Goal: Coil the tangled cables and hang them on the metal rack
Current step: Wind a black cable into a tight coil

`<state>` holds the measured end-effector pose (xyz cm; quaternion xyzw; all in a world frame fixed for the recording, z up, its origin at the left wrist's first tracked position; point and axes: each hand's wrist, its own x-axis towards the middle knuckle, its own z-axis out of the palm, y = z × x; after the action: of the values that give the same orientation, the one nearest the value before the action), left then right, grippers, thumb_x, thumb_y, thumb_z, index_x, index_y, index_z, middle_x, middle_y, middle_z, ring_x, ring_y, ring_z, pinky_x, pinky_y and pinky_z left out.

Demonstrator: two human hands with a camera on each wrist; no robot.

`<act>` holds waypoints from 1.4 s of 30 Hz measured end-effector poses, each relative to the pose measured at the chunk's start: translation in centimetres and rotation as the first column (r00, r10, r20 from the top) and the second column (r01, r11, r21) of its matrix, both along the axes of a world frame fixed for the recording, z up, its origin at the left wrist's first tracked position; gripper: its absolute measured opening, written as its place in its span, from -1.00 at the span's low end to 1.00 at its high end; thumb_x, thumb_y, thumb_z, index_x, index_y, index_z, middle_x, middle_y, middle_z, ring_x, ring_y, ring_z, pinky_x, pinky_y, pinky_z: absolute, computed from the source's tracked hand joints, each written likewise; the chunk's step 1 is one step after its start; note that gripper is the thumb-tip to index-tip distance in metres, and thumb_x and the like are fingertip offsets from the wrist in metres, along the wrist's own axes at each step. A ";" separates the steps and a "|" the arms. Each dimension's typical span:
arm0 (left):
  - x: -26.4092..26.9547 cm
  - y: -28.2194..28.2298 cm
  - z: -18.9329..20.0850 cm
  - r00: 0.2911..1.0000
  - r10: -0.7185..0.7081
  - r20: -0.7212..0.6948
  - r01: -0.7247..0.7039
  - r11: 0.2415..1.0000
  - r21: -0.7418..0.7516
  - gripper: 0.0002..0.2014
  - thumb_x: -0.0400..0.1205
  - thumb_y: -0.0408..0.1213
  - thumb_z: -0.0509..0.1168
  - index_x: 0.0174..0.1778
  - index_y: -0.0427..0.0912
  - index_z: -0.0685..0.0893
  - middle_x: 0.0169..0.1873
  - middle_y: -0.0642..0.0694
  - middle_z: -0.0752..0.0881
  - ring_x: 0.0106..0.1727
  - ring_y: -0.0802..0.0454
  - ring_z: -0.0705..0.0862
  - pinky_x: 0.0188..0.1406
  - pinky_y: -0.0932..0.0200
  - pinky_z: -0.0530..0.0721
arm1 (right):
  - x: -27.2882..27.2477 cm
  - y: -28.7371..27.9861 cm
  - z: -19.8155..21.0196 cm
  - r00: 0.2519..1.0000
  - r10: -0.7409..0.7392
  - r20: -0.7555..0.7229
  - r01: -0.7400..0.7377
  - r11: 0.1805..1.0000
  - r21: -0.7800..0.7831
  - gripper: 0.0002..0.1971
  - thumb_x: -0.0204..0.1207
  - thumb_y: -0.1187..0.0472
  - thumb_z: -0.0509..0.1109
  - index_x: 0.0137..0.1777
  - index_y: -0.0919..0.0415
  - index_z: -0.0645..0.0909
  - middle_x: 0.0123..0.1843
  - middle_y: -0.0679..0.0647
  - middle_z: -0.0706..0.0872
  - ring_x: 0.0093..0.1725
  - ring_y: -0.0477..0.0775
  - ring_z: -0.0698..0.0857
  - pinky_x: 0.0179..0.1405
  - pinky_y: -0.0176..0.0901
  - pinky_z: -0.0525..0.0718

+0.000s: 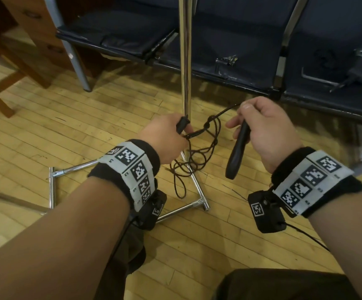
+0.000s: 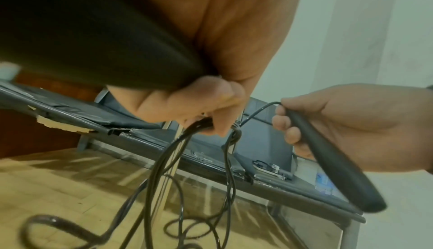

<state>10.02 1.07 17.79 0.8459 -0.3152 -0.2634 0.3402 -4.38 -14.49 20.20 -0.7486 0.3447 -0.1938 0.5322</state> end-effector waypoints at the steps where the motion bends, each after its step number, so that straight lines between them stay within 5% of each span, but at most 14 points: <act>1: -0.1 0.1 0.0 1.000 -0.002 -0.023 0.002 1.000 -0.001 -0.70 0.71 -0.31 0.45 0.16 0.26 0.68 -0.05 0.07 0.74 -0.31 0.15 0.72 -0.50 0.29 0.63 | 0.0 0.0 0.1 1.000 -0.020 0.016 0.020 0.999 0.031 -0.79 0.84 0.05 0.18 0.14 0.01 0.65 -0.13 -0.03 0.87 -0.30 -0.09 0.77 -0.34 -0.31 0.72; 7: -0.9 -0.4 0.2 0.962 -0.027 -0.272 -0.035 0.975 -0.221 -0.62 0.72 -0.20 0.42 0.44 0.26 0.70 0.13 -0.29 0.83 -0.42 0.10 0.67 -0.45 0.19 0.72 | 0.1 0.9 0.2 0.997 0.083 -0.010 -0.079 0.974 0.215 -0.82 0.81 0.13 0.27 0.20 0.20 0.63 -0.13 0.16 0.88 -0.21 0.20 0.86 -0.36 -0.04 0.78; 11: -1.5 -1.2 0.9 0.916 -0.196 -0.351 0.107 0.961 -0.256 -0.65 0.58 -0.13 0.49 0.29 0.14 0.73 -0.06 -0.04 0.85 -0.25 0.11 0.77 -0.38 0.18 0.68 | 0.2 1.3 0.4 0.995 0.101 0.024 -0.104 0.949 0.299 -0.86 0.75 0.15 0.37 0.11 0.25 0.62 -0.03 0.23 0.80 -0.09 0.33 0.88 -0.37 -0.04 0.80; 14: -2.2 -1.3 1.0 0.909 -0.322 -0.266 0.269 0.939 -0.217 -0.81 0.57 -0.05 0.58 0.05 0.08 0.78 -0.17 0.05 0.84 -0.22 0.19 0.77 -0.15 0.19 0.68 | 0.1 1.5 0.2 0.989 0.147 0.029 -0.148 0.936 0.318 -0.81 0.71 0.14 0.43 0.13 0.29 0.62 -0.03 0.24 0.81 -0.10 0.22 0.81 -0.12 0.13 0.89; 17: -2.3 -1.3 0.7 0.944 -0.328 -0.043 0.324 0.943 -0.080 -0.82 0.61 -0.02 0.57 -0.01 0.14 0.69 -0.21 0.08 0.79 -0.28 0.29 0.71 -0.29 0.41 0.58 | -0.1 1.8 -0.1 0.970 0.239 -0.037 -0.218 0.931 0.294 -0.70 0.70 0.10 0.45 0.14 0.39 0.65 -0.15 0.23 0.75 -0.14 0.21 0.79 -0.02 0.22 0.89; 21: -2.3 -1.0 0.6 0.965 -0.263 -0.005 0.262 0.962 0.079 -0.88 0.69 -0.18 0.39 0.03 0.13 0.60 -0.12 0.03 0.77 -0.17 0.06 0.74 -0.29 0.18 0.62 | 0.0 1.2 0.1 0.953 0.265 -0.145 -0.249 0.961 0.119 -0.84 0.76 0.18 0.34 0.09 0.23 0.72 -0.17 0.10 0.85 -0.15 0.09 0.86 -0.13 -0.06 0.87; 24: -2.2 -0.8 0.7 0.968 -0.244 -0.063 0.248 0.967 0.066 -0.88 0.67 -0.20 0.32 0.06 0.14 0.65 -0.14 0.05 0.76 -0.17 0.06 0.72 -0.25 0.13 0.63 | -0.1 0.4 -0.1 0.938 0.281 -0.203 -0.293 0.956 -0.029 -0.68 0.64 0.38 0.33 0.22 -0.04 0.68 0.11 -0.11 0.81 0.12 -0.14 0.79 0.20 -0.07 0.77; 27: -2.6 -0.7 1.1 0.943 -0.272 -0.193 0.269 0.962 -0.040 -0.86 0.50 -0.08 0.26 -0.10 0.15 0.69 -0.44 0.22 0.69 -0.33 0.14 0.62 -0.22 0.07 0.62 | -0.3 0.8 -0.3 0.832 0.475 -0.287 -0.496 0.868 0.001 -0.53 0.62 0.36 0.40 0.40 -0.17 0.61 0.28 -0.18 0.77 0.29 -0.16 0.72 0.42 0.08 0.66; 30: -2.5 -1.0 0.8 0.947 -0.258 -0.192 0.246 0.965 -0.085 -0.90 0.67 -0.10 0.30 -0.09 0.08 0.72 -0.52 0.23 0.64 -0.47 0.27 0.56 -0.31 0.12 0.55 | -0.2 1.3 -0.5 0.757 0.529 -0.384 -0.571 0.821 0.003 -0.69 0.63 0.23 0.45 0.30 -0.10 0.66 0.07 -0.03 0.85 0.10 0.05 0.81 0.30 0.30 0.72; 34: -1.5 -0.9 0.7 0.973 -0.198 -0.116 0.191 0.979 -0.071 -0.88 0.76 -0.15 0.34 -0.10 0.06 0.70 -0.49 0.15 0.63 -0.47 0.17 0.53 -0.41 0.14 0.48 | -0.3 1.4 -0.2 0.776 0.547 -0.314 -0.534 0.835 0.132 -0.84 0.76 0.18 0.31 0.19 0.13 0.70 -0.40 -0.21 0.65 -0.39 -0.19 0.62 -0.07 0.06 0.77; 37: -1.2 -0.9 0.8 0.994 -0.042 -0.101 0.027 0.988 -0.151 -0.88 0.76 -0.16 0.34 -0.08 0.04 0.71 -0.44 0.12 0.64 -0.46 0.17 0.54 -0.39 0.17 0.46 | 0.0 1.5 0.5 0.814 0.533 -0.229 -0.506 0.846 0.171 -0.78 0.82 0.16 0.23 0.17 0.22 0.69 -0.44 -0.11 0.46 -0.48 -0.09 0.43 -0.41 -0.05 0.52; 42: -1.6 -1.1 1.1 0.982 0.046 -0.184 -0.089 0.969 -0.231 -0.88 0.77 -0.21 0.31 -0.04 -0.06 0.74 -0.37 0.05 0.63 -0.41 0.05 0.51 -0.38 0.07 0.43 | 0.6 1.5 1.3 0.844 0.521 -0.127 -0.481 0.841 0.248 -0.74 0.82 0.24 0.21 0.24 0.43 0.62 -0.44 -0.01 0.34 -0.52 -0.03 0.25 -0.51 -0.08 0.17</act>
<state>8.38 -0.02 18.93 0.7824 -0.2838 -0.2863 0.4746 -3.79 -12.98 21.54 -0.7682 0.2034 0.0616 0.6039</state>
